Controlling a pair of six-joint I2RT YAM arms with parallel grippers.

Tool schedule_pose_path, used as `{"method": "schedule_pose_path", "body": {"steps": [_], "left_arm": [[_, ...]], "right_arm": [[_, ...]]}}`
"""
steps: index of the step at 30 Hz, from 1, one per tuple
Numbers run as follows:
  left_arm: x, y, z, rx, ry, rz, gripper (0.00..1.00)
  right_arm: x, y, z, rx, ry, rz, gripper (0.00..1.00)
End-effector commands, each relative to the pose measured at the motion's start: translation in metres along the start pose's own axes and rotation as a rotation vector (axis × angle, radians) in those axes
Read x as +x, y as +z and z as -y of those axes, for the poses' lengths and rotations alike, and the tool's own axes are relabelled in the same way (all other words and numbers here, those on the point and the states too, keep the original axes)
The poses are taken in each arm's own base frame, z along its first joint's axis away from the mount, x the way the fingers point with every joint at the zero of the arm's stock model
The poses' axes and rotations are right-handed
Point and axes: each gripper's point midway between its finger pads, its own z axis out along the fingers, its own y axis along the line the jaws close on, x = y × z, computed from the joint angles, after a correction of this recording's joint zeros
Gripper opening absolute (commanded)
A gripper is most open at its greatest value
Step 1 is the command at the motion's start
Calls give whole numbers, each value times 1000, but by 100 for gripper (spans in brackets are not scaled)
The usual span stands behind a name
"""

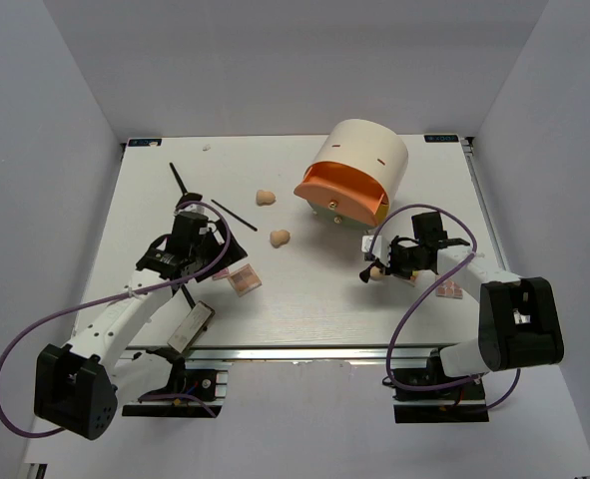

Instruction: Organize the makeup

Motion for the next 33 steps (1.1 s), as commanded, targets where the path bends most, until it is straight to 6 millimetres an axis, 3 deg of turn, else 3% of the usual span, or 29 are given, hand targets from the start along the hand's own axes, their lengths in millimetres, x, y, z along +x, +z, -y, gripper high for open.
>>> {"method": "schedule_pose_path", "body": {"steps": [1,3,6,9,10,11,12,14,17,18,19,22,24,27,30,33], "left_arm": [[-4,1,12,52,-13,-4,92],[-4,3,17,74,-12,-8,92],[-3,9,24,109,-12,-23,92],[-1,18,33,148,-13,-44,92],[-1,27,35,151,-17,-59,91],[-2,27,38,163,-17,-55,91],[-5,29,42,172,-18,-52,90],[-6,39,46,179,-20,-64,90],[-10,53,52,182,-18,-75,89],[-10,56,54,188,-15,-84,88],[-10,59,56,190,-15,-89,88],[-15,68,61,199,-6,-88,86],[-21,73,63,199,1,-68,84],[-27,79,66,197,5,-47,83],[-33,85,67,187,1,-31,82],[-35,94,69,183,-11,-29,81]], "right_arm": [[-6,-8,0,-27,-31,-9,0],[-15,-15,-13,-74,-16,20,0],[-50,-36,-24,-112,-25,135,0],[-95,-62,-19,-93,-22,266,0],[-127,-84,-13,-73,-34,349,0],[-127,-84,-14,-76,-13,349,0],[-145,-94,-14,-70,-24,401,0],[-178,-119,-2,-37,28,479,0],[-236,-161,35,100,-7,636,0],[-245,-171,47,134,131,662,0],[-265,-190,73,246,84,731,0],[-278,-210,120,401,221,788,0],[-271,-202,145,452,313,771,0],[-261,-184,168,487,386,728,0],[-249,-164,173,467,440,679,0],[-245,-157,169,449,433,660,0]]}}
